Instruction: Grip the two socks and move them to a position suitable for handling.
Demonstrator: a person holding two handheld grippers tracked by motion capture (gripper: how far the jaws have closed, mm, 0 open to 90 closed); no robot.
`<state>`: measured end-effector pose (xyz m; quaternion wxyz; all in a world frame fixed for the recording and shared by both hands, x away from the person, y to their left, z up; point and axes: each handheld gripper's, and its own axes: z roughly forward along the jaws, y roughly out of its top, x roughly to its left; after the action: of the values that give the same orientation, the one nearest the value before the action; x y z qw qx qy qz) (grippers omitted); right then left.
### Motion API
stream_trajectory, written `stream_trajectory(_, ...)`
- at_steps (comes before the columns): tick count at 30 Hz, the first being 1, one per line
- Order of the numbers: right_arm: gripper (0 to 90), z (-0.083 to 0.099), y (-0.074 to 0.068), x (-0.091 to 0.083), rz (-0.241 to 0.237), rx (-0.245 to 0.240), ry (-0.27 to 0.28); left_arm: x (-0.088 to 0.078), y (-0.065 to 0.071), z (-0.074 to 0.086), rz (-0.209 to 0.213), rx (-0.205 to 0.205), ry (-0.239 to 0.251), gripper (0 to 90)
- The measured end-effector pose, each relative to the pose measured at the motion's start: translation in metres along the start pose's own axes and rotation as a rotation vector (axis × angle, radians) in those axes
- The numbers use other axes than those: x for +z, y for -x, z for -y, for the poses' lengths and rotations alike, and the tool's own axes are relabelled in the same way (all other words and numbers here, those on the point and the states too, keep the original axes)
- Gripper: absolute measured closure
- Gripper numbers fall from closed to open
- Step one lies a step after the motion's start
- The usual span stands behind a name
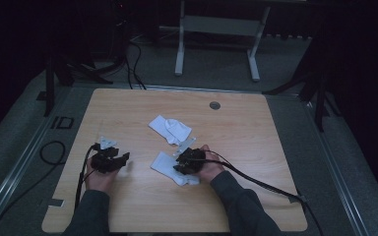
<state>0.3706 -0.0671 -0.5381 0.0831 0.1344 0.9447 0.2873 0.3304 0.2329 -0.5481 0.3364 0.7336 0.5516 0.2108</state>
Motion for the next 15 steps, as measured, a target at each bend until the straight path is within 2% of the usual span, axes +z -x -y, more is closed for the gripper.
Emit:
stream_trajectory(3, 85.5, -0.001, -0.001, 0.001, -0.015, -0.005, 0.013, 0.0, 0.0, 0.0, -0.002, 0.001, 0.0, 50.2)
stream_trajectory(4, 87.0, -0.002, 0.0, 0.0, -0.012, -0.005, 0.015, 0.0, 0.0, 0.0, -0.002, 0.001, 0.0, 50.3)
stream_trajectory(15, 88.4, -0.004, 0.001, -0.013, -0.008, -0.008, 0.045, 0.0, 0.0, 0.0, -0.006, 0.001, -0.006, 50.2)
